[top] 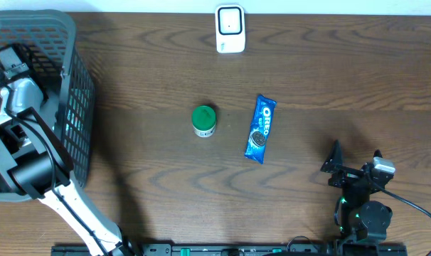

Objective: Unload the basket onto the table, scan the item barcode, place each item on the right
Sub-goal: 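Lower the left gripper into the basket and grasp the orange Kleenex pack, then lift the Kleenex pack out of the basket toward the table center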

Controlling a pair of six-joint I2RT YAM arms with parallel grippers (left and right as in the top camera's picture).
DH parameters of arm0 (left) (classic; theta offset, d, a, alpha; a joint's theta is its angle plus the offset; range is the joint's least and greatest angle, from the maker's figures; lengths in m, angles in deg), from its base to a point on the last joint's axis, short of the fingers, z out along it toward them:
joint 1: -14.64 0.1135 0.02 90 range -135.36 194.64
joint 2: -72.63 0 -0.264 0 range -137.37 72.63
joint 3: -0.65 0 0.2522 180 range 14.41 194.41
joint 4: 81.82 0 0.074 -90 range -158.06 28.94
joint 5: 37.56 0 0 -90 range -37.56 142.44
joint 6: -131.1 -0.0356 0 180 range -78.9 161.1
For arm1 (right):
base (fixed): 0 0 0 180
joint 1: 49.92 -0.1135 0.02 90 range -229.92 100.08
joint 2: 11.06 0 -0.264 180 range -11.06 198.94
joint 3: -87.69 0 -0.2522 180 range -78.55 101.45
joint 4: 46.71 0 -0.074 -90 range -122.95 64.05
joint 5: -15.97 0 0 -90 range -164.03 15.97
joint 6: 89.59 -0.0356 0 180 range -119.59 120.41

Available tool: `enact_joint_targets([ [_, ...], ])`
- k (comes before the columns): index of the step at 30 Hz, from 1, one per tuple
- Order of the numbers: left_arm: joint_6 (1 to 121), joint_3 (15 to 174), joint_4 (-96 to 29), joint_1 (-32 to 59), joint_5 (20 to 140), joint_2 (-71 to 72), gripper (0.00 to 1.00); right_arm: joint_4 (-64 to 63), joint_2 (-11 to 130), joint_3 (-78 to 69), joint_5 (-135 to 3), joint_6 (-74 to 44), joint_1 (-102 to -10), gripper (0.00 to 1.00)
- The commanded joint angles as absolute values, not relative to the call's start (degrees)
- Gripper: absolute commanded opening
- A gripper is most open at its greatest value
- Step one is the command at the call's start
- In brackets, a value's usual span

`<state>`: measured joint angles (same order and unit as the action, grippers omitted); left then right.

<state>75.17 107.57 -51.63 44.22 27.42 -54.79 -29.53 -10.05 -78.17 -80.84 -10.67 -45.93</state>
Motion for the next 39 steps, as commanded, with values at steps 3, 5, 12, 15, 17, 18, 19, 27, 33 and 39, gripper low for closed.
enact_joint_targets([
  [3, 70.9, 107.2, -50.8, 44.5, 27.9, -56.3, 0.07, -29.3, -10.1, -78.2, -80.5, -10.0, -46.2, 0.99],
  [5, 68.3, 107.2, -50.1, 44.5, 27.8, -55.8, 0.07, -29.3, -10.1, -78.2, -80.5, -10.0, -46.2, 0.99],
  [12, 67.9, 107.2, -45.6, 44.6, 27.4, -50.5, 0.07, -29.3, -10.1, -78.2, -80.5, -10.0, -46.2, 0.99],
  [15, 67.9, 107.2, -44.0, 44.6, 27.4, -46.6, 0.07, -29.3, -10.1, -78.2, -80.5, -10.0, -46.2, 0.99],
  [17, 67.9, 107.2, -43.1, 44.6, 27.4, -44.0, 0.07, -29.3, -10.1, -78.2, -80.5, -10.0, -46.2, 0.99],
  [18, 67.9, 107.2, -42.5, 44.6, 27.4, -42.4, 0.07, -29.3, -10.1, -78.2, -80.5, -10.0, -46.2, 0.99],
  [19, 67.9, 107.2, -41.9, 44.6, 27.4, -41.2, 0.07, -29.3, -10.1, -78.2, -80.5, -10.0, -46.2, 0.99],
  [27, 69.9, 107.2, -35.7, 44.6, 27.8, -29.4, 0.07, -29.3, -10.1, -78.2, -80.5, -10.0, -46.2, 0.99],
  [33, 72.6, 107.2, -27.0, 44.6, 42.0, -18.3, 0.07, -29.3, -10.1, -78.2, -80.5, -10.0, -46.2, 0.99],
  [39, 76.4, 107.2, -16.7, 44.5, 63.1, -11.1, 0.07, -29.3, -10.1, -78.2, -80.5, -10.0, -46.2, 0.99],
])
